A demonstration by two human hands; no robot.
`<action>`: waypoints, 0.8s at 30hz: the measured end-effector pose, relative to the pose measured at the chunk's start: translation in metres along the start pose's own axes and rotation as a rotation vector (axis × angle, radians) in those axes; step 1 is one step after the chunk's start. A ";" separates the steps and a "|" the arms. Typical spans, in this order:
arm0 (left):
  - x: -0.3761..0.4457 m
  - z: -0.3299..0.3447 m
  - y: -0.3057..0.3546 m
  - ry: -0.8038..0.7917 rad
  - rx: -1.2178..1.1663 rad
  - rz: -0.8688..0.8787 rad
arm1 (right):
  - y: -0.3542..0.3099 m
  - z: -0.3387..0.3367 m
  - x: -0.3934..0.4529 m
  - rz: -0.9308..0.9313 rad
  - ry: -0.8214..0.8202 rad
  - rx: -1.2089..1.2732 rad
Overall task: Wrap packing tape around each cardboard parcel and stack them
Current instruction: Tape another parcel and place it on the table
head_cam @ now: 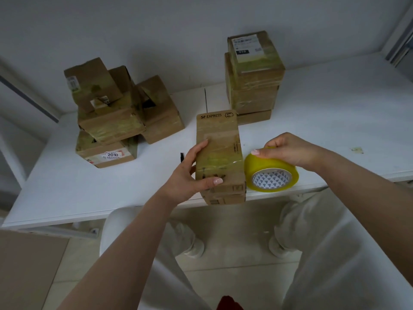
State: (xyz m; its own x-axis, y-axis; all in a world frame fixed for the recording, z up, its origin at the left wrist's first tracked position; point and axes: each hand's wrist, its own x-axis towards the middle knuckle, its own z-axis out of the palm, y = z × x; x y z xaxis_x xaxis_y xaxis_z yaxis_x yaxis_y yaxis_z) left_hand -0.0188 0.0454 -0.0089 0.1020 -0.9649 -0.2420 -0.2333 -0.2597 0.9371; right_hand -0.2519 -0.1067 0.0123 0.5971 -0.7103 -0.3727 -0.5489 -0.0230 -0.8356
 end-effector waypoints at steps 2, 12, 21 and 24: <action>0.000 -0.001 0.009 0.011 0.160 -0.008 | 0.000 0.000 0.000 -0.007 0.009 0.014; 0.033 0.062 0.054 0.022 1.177 -0.093 | 0.001 0.001 -0.003 -0.026 0.002 0.046; 0.027 0.049 0.049 0.098 0.984 -0.035 | -0.002 0.002 -0.008 -0.084 -0.046 0.054; 0.025 0.044 0.045 0.163 0.800 0.001 | -0.016 -0.007 -0.011 -0.136 -0.029 0.048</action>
State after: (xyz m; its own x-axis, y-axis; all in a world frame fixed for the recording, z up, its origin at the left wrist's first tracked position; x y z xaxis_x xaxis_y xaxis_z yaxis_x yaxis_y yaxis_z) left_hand -0.0690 0.0078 0.0165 0.2264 -0.9634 -0.1434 -0.8472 -0.2675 0.4590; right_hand -0.2541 -0.1036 0.0330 0.6808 -0.6825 -0.2659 -0.4340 -0.0835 -0.8970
